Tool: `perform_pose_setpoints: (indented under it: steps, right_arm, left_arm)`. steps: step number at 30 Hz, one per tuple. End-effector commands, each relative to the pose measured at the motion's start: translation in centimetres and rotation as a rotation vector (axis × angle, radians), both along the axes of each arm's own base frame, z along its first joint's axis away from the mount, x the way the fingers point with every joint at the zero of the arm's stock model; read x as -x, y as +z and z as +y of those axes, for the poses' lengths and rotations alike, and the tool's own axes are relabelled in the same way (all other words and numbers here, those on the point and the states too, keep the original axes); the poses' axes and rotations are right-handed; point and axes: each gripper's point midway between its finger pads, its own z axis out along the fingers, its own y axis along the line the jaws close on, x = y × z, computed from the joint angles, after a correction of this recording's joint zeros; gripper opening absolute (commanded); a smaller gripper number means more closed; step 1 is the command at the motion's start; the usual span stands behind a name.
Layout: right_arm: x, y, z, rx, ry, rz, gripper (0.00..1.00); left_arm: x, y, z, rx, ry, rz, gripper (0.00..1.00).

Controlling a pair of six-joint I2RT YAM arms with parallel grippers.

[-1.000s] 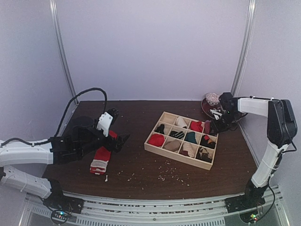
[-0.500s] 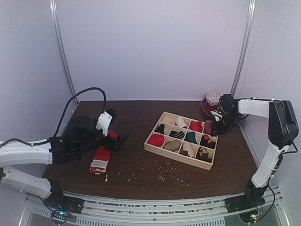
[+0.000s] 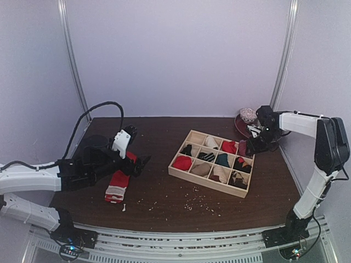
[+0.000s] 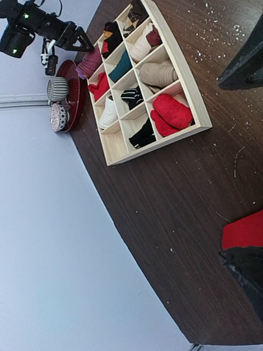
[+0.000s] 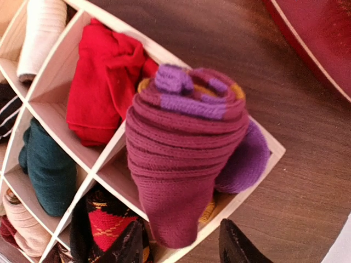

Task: Roll the socks
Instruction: Adjust the pair of socks at the center of the board.

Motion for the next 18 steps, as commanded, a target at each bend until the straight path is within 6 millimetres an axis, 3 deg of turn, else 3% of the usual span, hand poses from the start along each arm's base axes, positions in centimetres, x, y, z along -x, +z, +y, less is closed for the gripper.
perform_pose_setpoints:
  steps: [1, 7, 11, 18]
  right_arm:
    - [-0.5, 4.3, -0.1, -0.012, -0.003, -0.08, 0.51]
    - [-1.8, 5.5, 0.3, -0.037, -0.008, -0.152, 0.52]
    - [-2.6, 4.1, 0.8, -0.051, 0.002, -0.136, 0.51]
    - [-4.8, 2.1, 0.9, -0.038, 0.0, -0.172, 0.41]
  left_arm:
    - [-0.4, 1.5, 0.3, 0.017, 0.019, -0.039, 0.98]
    - [-0.5, 1.6, 0.2, 0.015, 0.017, -0.039, 0.98]
    - [-0.6, 1.4, 0.0, 0.007, 0.016, -0.035, 0.98]
    - [-0.7, 1.0, 0.0, -0.007, 0.019, -0.028, 0.98]
